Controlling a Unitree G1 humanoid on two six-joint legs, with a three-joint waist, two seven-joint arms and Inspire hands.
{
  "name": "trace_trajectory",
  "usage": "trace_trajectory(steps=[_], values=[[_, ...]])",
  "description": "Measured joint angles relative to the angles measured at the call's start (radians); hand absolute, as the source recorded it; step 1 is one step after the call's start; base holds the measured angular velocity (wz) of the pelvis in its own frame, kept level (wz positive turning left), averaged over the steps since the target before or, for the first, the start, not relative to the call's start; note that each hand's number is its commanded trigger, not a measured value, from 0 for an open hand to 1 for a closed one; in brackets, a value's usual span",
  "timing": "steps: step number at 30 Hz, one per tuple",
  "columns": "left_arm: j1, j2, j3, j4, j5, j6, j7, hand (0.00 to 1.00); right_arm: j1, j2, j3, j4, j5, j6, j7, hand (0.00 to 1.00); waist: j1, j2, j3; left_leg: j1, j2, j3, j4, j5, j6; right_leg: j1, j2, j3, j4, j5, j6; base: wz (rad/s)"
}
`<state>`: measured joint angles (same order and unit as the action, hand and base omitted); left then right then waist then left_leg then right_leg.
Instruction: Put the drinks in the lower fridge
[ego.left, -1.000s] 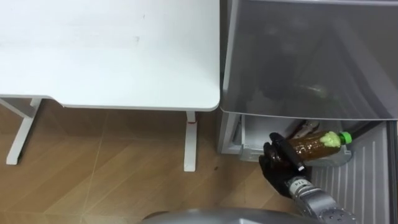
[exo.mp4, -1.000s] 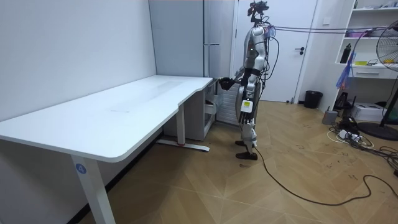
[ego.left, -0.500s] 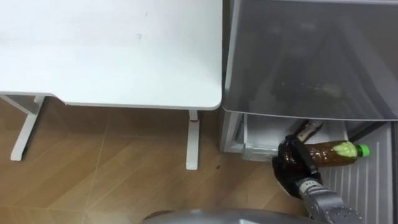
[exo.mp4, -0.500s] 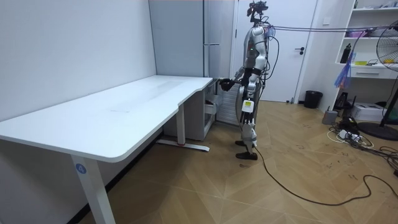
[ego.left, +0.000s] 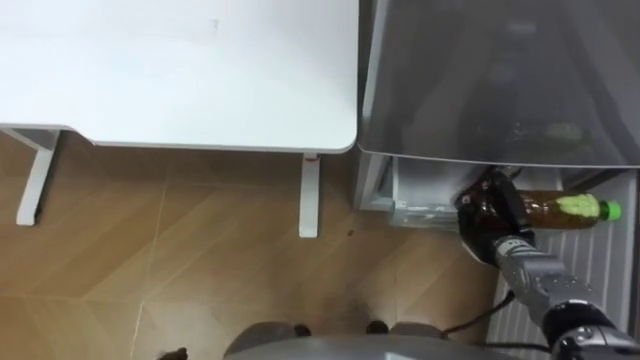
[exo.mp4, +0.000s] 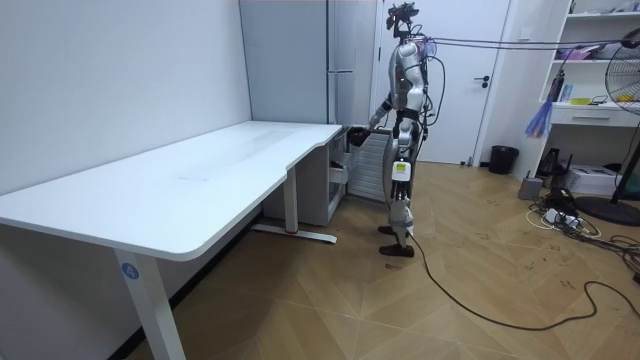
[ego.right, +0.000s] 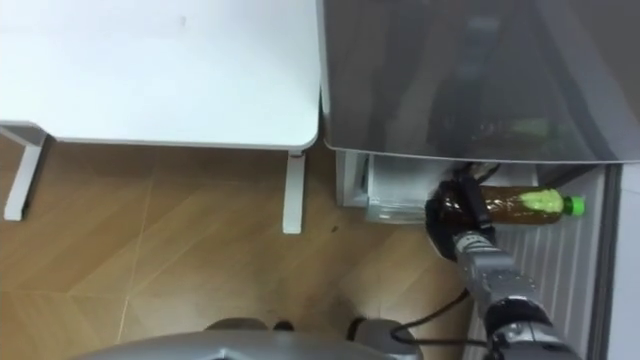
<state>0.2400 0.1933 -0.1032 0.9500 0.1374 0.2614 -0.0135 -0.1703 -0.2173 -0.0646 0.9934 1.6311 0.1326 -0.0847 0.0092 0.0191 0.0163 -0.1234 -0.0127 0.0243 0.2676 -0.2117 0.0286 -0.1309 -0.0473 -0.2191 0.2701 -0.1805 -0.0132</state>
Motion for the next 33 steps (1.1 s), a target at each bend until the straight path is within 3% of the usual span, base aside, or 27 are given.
trace_trajectory(steps=[6, 11, 16, 25, 33], values=[[-0.075, 0.026, -0.022, 0.066, -0.011, -0.001, 0.000, 0.00, -0.107, -0.027, 0.000, 0.139, 0.001, 0.001, 0.015, 1.00, 0.029, -0.003, 0.0032, -0.100, 0.000, -0.001, 0.055, 0.001, 0.001, -0.101, -0.012, -0.003, 0.063, -0.006, -0.006, 0.03], [-0.101, 0.030, -0.048, 0.092, -0.029, -0.006, 0.000, 0.00, -0.169, -0.028, 0.001, 0.194, -0.028, 0.016, 0.019, 1.00, 0.032, -0.006, 0.0063, -0.171, -0.001, -0.002, 0.100, 0.001, 0.001, -0.173, -0.021, -0.003, 0.114, -0.012, -0.014, 0.00], [-0.128, 0.031, -0.060, 0.101, -0.067, -0.008, 0.002, 0.00, -0.205, -0.031, 0.001, 0.213, -0.031, 0.032, 0.028, 1.00, 0.056, -0.025, 0.0177, -0.251, 0.000, -0.007, 0.156, 0.000, 0.000, -0.244, -0.030, -0.006, 0.151, -0.022, -0.023, 0.05], [-0.157, 0.029, -0.062, 0.115, -0.069, -0.008, 0.011, 0.00, -0.279, -0.063, 0.002, 0.218, -0.036, 0.044, 0.039, 1.00, 0.104, -0.029, 0.0189, -0.333, -0.001, -0.005, 0.184, 0.006, -0.001, -0.333, -0.041, -0.004, 0.197, -0.023, -0.028, 0.01], [-0.187, 0.028, -0.090, 0.132, -0.069, -0.009, 0.012, 0.00, -0.323, -0.069, 0.006, 0.256, -0.060, 0.052, 0.046, 1.00, 0.110, -0.030, 0.0194, -0.347, 0.000, -0.003, 0.184, 0.007, -0.002, -0.347, -0.044, -0.007, 0.198, -0.022, -0.030, 0.00]])
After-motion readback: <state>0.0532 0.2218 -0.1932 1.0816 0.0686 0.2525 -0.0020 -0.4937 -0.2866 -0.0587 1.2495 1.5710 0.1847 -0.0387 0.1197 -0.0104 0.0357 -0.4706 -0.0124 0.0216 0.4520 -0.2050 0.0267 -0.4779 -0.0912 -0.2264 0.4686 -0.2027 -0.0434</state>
